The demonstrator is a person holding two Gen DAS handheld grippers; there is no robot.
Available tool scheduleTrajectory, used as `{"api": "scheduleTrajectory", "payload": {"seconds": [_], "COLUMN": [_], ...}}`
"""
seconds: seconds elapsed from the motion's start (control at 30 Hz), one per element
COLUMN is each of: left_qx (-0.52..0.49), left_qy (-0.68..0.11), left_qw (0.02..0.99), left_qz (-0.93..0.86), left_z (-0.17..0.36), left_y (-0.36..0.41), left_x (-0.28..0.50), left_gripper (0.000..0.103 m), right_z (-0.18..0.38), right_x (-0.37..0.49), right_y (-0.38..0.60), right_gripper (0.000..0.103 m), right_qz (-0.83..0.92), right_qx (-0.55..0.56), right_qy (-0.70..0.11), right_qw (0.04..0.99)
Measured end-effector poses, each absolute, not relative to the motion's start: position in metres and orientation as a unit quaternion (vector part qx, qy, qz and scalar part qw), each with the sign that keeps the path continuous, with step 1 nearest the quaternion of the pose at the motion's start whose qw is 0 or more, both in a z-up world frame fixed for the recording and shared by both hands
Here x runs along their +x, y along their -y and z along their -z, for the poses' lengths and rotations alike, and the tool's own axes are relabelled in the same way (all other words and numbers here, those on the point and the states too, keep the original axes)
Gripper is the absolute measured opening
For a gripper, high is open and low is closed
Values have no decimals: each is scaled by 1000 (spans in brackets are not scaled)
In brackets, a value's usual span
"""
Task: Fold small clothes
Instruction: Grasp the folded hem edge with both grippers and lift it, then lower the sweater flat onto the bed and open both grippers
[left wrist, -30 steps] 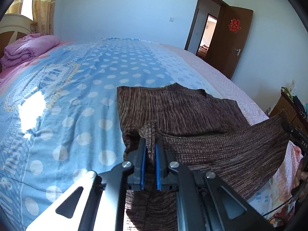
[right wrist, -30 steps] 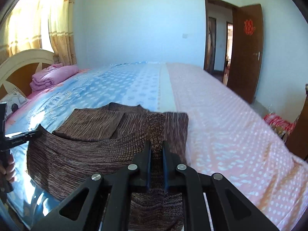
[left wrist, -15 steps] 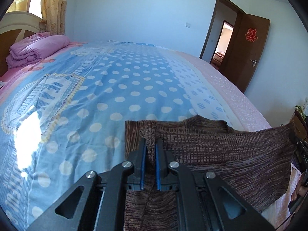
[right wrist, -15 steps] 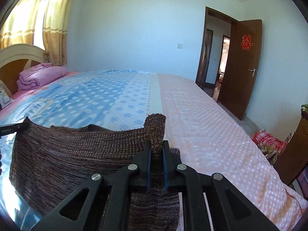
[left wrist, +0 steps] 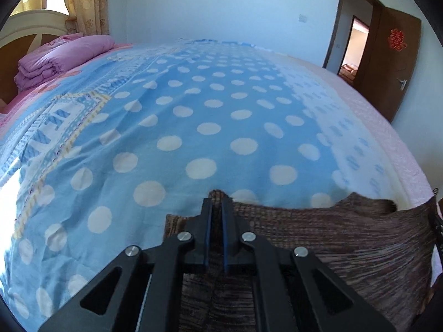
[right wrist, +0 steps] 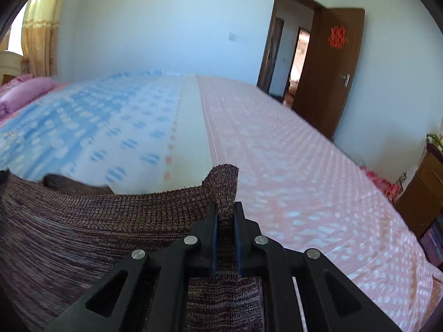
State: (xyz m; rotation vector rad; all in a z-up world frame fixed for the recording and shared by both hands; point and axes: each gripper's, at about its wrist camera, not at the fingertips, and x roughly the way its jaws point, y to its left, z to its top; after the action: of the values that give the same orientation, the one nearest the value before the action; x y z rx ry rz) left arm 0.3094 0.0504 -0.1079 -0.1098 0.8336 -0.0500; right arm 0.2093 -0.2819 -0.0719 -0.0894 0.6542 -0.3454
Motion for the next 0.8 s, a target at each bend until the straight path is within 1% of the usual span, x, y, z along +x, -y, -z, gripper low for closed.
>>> {"api": "scheduleTrajectory", "payload": {"seconds": [0.07, 0.2, 0.23, 0.3, 0.33, 0.4, 0.43, 0.47, 0.5, 0.53, 0.57, 0.67, 0.73, 0.77, 0.8], "left_qx": [-68, -58, -56, -57, -62, -69, -68, -61, -52, -41, -33, -30, -25, -20, -14], "left_qy": [-413, -427, -427, -427, -428, -433, -433, -429, -423, -417, -409, -399, -396, -394, -394], "left_qw": [908, 903, 902, 902, 902, 899, 899, 901, 904, 908, 911, 914, 915, 915, 915], "left_qz": [20, 9, 7, 6, 8, 21, 28, 32, 34, 34, 38, 67, 75, 79, 83], "left_z": [108, 111, 112, 111, 111, 110, 107, 103, 99, 95, 91, 83, 82, 83, 84], "left_y": [-54, -52, -51, -52, -54, -60, -63, -66, -68, -70, -72, -74, -68, -63, -57], "left_x": [313, 316, 315, 313, 311, 310, 305, 296, 287, 275, 261, 221, 202, 191, 184], "left_gripper": [9, 11, 12, 13, 15, 17, 21, 29, 33, 39, 41, 41, 41, 41, 41], "right_z": [75, 94, 95, 93, 88, 66, 50, 39, 30, 25, 23, 33, 44, 50, 57], "right_x": [213, 234, 236, 238, 233, 205, 182, 160, 138, 116, 95, 44, 22, 14, 11], "right_y": [286, 288, 288, 292, 298, 317, 328, 335, 341, 343, 343, 321, 298, 290, 282], "right_gripper": [10, 10, 12, 12, 12, 14, 18, 32, 48, 50, 50, 50, 34, 20, 16], "right_qz": [180, 188, 188, 171, 148, 108, 107, 114, 122, 128, 129, 119, 109, 105, 99], "right_qx": [-41, -56, -59, -48, -23, 53, 94, 120, 135, 139, 135, 87, 51, 43, 43], "right_qy": [-332, -397, -399, -400, -395, -347, -306, -277, -259, -255, -260, -282, -297, -309, -320], "right_qw": [925, 896, 895, 899, 907, 930, 941, 947, 949, 948, 947, 948, 947, 944, 941]}}
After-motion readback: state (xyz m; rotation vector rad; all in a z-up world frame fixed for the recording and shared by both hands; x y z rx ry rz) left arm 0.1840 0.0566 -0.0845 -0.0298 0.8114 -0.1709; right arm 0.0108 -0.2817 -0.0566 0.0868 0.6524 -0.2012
